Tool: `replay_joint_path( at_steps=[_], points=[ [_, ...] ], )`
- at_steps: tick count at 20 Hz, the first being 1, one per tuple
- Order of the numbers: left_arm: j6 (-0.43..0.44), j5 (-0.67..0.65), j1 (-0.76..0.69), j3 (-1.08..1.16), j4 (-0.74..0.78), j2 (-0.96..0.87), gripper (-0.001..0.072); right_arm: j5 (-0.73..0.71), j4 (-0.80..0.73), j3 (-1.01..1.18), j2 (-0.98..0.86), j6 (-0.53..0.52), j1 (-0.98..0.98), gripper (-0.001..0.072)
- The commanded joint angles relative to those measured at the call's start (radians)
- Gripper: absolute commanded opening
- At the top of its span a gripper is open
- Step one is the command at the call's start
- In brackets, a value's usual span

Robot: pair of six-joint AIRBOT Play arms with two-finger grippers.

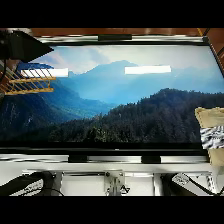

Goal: Fold the shirts.

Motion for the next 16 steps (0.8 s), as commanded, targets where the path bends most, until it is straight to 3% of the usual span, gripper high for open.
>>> replay_joint_path(
  at_steps=[1, 2, 3, 4, 7, 11, 12, 13, 16],
  points=[
    [-0.015, -0.024, 0.001, 0.0, 0.0, -0.001, 0.0143, 0.043, 0.001, 0.001, -0.017, 0.0, -0.005, 0.0087],
    [-0.015, -0.017, 0.001, 0.0, 0.001, -0.001, 0.0144, 0.043, 0.008, 0.001, -0.017, 0.0, -0.005, 0.0097],
    [-0.014, -0.009, 0.001, 0.0, 0.001, -0.001, 0.0145, 0.041, 0.024, 0.001, -0.015, 0.001, -0.003, 0.0274],
    [-0.014, -0.002, 0.002, 0.0, 0.002, -0.001, 0.0145, 0.047, 0.063, 0.001, -0.007, 0.0, 0.0, 0.0528],
    [-0.014, 0.008, 0.002, 0.0, 0.052, -0.001, 0.0145, 0.199, 0.16, 0.001, 0.039, -0.077, 0.0, 0.0553],
    [-0.012, 0.006, 0.002, 0.0, 0.14, -0.018, 0.0145, 0.591, 0.273, 0.0, 0.088, -0.146, 0.0, 0.0554],
    [-0.011, 0.005, 0.002, 0.0, 0.15, -0.029, 0.0146, 0.702, 0.343, 0.0, 0.09, -0.168, 0.0, 0.0554],
    [-0.011, 0.005, 0.002, -0.001, 0.167, -0.04, 0.0146, 0.797, 0.428, -0.004, 0.089, -0.177, 0.0, 0.0608],
    [-0.011, 0.004, 0.002, -0.015, 0.242, -0.083, 0.0161, 0.986, 0.729, -0.073, 0.089, -0.192, 0.003, 0.0617]
  ],
)
